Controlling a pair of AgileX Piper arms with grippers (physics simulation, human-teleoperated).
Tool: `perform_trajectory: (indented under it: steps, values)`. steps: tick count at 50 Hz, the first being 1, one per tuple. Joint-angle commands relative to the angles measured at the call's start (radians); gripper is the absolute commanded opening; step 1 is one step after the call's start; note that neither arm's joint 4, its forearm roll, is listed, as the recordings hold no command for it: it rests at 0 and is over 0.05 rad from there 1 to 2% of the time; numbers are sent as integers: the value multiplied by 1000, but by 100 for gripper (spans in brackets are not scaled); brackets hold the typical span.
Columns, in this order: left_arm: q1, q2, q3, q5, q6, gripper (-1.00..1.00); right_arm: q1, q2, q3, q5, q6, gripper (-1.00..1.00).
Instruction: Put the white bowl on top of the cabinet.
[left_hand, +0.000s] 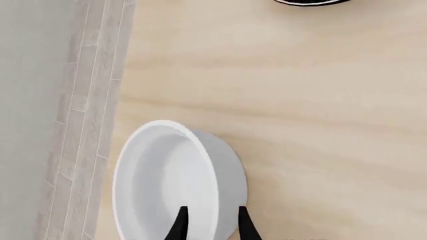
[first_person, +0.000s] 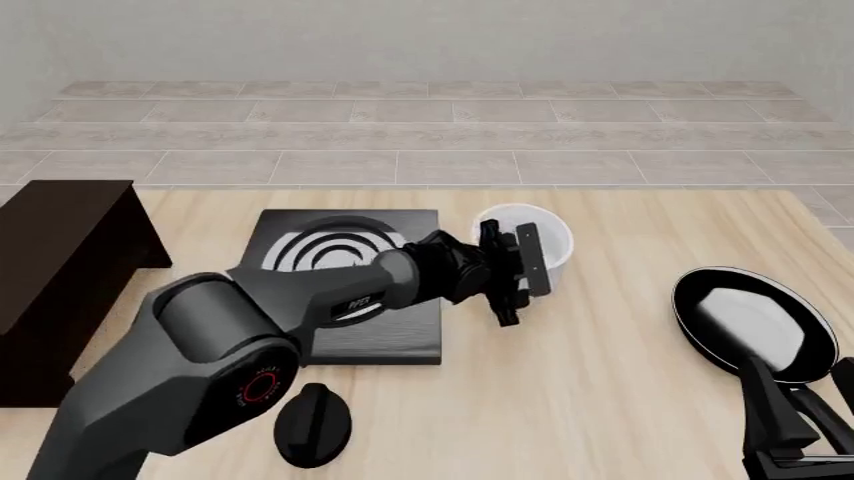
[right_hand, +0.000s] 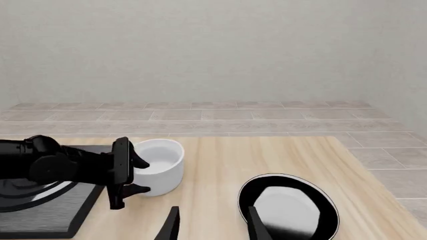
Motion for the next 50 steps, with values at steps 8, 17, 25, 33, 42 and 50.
perform_trajectory:
  steps: [8,17,25,33,42,50]
  values:
    - [2,28,57,-23,58,-100,0,2,1,-2,1,100]
    - [31,1,123,-123,165,-100,0,1,0,-1,0,100]
    - [26,-46,164,-202,170,-100,0,-2,-3,5,0,100]
    - [16,-60,197,-247,150,-100,0,-2,-2,3,0,100]
    - [-12,-42,239,-278,75,-100,0,1,2,-3,0,100]
    - [12,-50,303,-378,178,-100,0,0,0,0,0,100]
